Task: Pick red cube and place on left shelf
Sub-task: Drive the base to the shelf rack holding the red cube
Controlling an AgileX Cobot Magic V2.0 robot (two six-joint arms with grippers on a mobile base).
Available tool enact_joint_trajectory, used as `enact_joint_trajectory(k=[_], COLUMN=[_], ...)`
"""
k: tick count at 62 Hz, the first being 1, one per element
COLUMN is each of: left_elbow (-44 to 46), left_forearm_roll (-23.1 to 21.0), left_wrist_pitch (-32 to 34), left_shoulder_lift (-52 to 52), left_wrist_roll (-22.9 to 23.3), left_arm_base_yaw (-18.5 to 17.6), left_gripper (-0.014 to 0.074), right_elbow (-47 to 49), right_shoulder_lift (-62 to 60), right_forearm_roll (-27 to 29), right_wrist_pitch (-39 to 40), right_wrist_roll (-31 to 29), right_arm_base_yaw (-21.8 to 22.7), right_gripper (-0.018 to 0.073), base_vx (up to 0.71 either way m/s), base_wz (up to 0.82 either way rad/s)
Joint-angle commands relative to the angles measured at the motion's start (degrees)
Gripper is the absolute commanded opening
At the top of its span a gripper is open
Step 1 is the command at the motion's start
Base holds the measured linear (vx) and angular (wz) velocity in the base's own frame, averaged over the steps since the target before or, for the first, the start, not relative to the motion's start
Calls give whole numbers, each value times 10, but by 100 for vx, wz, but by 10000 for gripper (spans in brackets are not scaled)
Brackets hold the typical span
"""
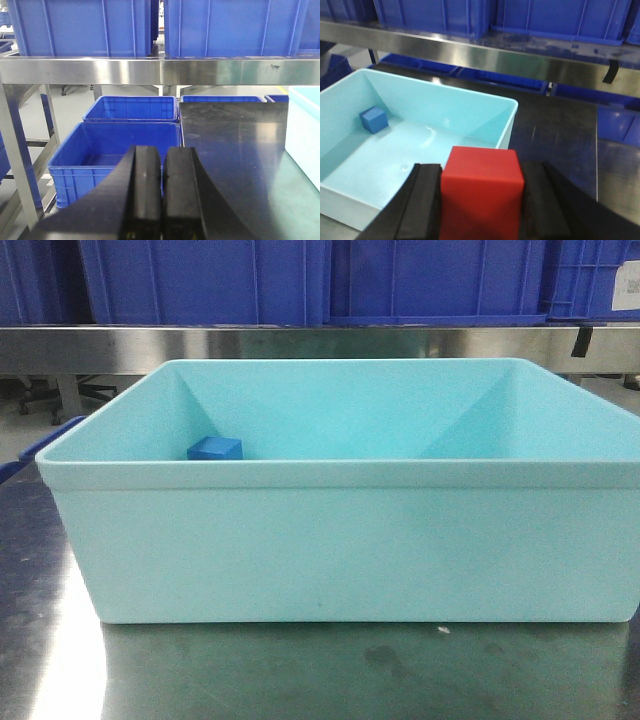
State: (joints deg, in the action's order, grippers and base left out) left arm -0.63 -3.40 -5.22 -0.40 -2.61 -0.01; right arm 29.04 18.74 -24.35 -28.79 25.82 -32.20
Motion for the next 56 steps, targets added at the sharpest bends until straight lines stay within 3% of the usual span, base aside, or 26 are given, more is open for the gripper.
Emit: enact_joint_trajectory(k=[1,40,56], left_elbow=[-14,-14,-14], left_forearm_roll=[-4,-4,-4], left_wrist_pitch=[45,45,45], left_shoulder_lift=[-7,-7,-7], left_wrist_roll=[3,3,3], left_arm_base_yaw=[0,0,0], left_gripper=[90,90,90], right_elbow=[12,12,12], right_shoulder_lift=[-2,-2,-2], right_forearm_roll=[-19,-19,-19], right_wrist_pitch=[50,37,37], right_wrist_roll=[-5,-5,-5], right_arm_base_yaw=[0,0,0], right_gripper=[73,73,73], base_vx=[0,0,-5], base_wz=[0,0,31])
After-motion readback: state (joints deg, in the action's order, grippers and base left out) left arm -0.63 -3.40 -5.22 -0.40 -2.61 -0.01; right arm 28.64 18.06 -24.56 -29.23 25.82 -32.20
